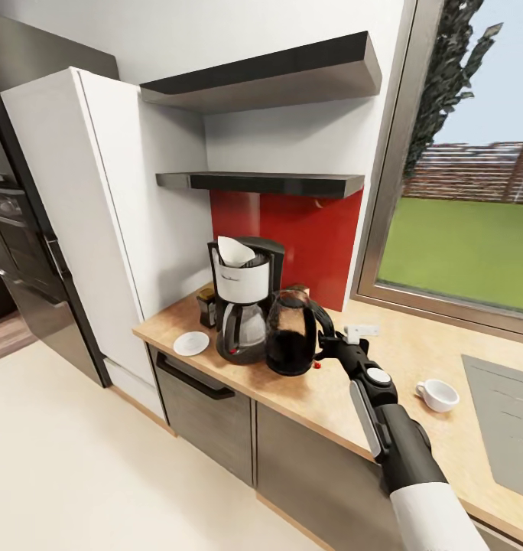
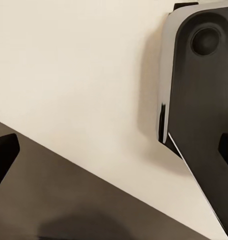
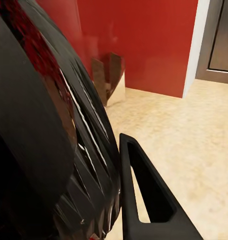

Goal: Set up a coffee station on the kitchen countertop: keep the coffee maker on the countertop, move the bottle of coffee from the kitchen shelf to the counter next to the coffee maker, place a paper coffee filter on top of the coffee maker, put the saucer next to the coffee maker with the coffee cup on the saucer, and place the electric kettle next to the coffee maker.

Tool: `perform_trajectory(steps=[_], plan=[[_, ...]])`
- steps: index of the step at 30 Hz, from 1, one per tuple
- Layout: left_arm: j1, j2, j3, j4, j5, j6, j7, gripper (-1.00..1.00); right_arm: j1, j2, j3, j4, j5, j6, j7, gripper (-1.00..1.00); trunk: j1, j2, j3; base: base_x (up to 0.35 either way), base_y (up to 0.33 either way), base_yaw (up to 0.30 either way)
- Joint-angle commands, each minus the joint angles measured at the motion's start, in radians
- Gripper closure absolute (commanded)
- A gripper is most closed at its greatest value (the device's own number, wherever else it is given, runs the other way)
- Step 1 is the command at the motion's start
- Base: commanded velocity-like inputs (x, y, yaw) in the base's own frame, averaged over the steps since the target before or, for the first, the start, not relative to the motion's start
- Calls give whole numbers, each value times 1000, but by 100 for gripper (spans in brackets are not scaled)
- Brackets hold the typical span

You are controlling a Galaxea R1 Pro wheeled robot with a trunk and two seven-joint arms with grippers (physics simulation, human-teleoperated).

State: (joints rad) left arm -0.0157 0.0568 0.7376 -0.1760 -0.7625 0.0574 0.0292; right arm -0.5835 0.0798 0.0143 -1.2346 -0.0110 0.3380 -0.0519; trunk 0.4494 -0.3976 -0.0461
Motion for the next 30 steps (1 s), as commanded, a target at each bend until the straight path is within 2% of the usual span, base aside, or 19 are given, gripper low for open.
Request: perform_trajectory(steps=[1, 8, 10, 11, 14, 30], plan=[[-1, 0, 2, 0, -4, 3, 1, -100, -1, 0, 1, -2, -1, 6, -5, 100, 1, -2, -2, 0, 0, 0], [0, 0, 2, 0, -4, 3, 1, -100, -1, 0, -7, 47, -1, 0, -5, 100, 1, -2, -2, 0, 0, 0], [0, 1, 2, 0, -4, 3, 1, -100, -1, 0, -19, 60, -1, -23, -5, 100, 1, -2, -2, 0, 0, 0], [0, 1, 2, 0, -4, 4, 1, -100, -1, 0, -32, 75, -1, -60, -5, 100, 1, -2, -2, 0, 0, 0], [0, 0, 3, 0, -4, 3, 1, -100, -1, 0, -38, 95, -1, -84, -5, 100, 1, -2, -2, 0, 0, 0], [0, -1, 2, 1, -4, 4, 1, -100, -1, -1, -40, 111, 0, -88, -6, 100, 1, -2, -2, 9, 0, 0]])
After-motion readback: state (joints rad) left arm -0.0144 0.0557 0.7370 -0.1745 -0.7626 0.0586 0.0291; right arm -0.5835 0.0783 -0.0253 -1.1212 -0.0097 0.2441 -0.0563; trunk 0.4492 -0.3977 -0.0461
